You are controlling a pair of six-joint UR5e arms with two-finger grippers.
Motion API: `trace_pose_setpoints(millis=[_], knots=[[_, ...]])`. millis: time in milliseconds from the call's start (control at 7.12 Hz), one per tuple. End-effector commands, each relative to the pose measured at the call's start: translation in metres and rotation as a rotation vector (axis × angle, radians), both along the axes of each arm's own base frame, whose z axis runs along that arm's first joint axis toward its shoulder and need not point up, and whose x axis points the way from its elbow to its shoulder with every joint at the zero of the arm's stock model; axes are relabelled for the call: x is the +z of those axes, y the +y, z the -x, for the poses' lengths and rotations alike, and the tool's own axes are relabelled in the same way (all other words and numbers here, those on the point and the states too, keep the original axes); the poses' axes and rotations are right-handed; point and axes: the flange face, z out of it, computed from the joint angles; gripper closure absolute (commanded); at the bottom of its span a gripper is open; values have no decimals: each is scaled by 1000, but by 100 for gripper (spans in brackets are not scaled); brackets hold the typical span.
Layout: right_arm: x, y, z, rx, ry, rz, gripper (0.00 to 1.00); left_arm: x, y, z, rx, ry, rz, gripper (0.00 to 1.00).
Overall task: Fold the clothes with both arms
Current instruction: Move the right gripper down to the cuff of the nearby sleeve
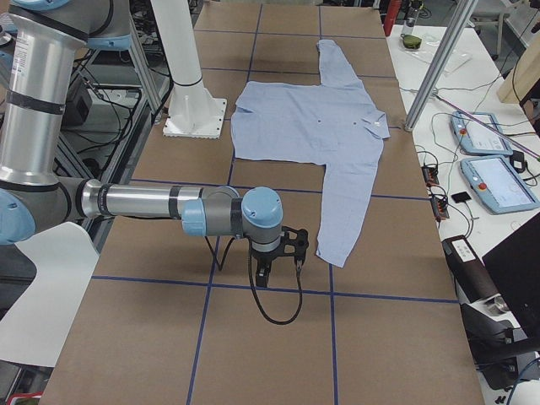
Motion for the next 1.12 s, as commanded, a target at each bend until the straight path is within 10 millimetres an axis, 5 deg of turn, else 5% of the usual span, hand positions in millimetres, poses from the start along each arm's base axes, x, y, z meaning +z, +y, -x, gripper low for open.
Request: trace_pose_setpoints(millis=[0,281,421,562,702,983], knots=[[-4,-1,0,-1,-5,-9,0,-3,0,0,2,1,-10,0],[-11,-12,2,-2,-12,-28,0,-12,-8,-1,0,13,-22,0],[-6,-16,2,-2,-10,-24,0,-38,-16,-3,4,39,-64,0],[-24,-36,7,-15,-14,-73,0,-65,-18,-6,16,80,-119,0],[-30,-51,27,-60,-20,-87,0,-72,-32,-8,15,75,-134,0],[-23,-60,58,-98,-58,-71,0,-55,-36,-8,24,80,-179,0]])
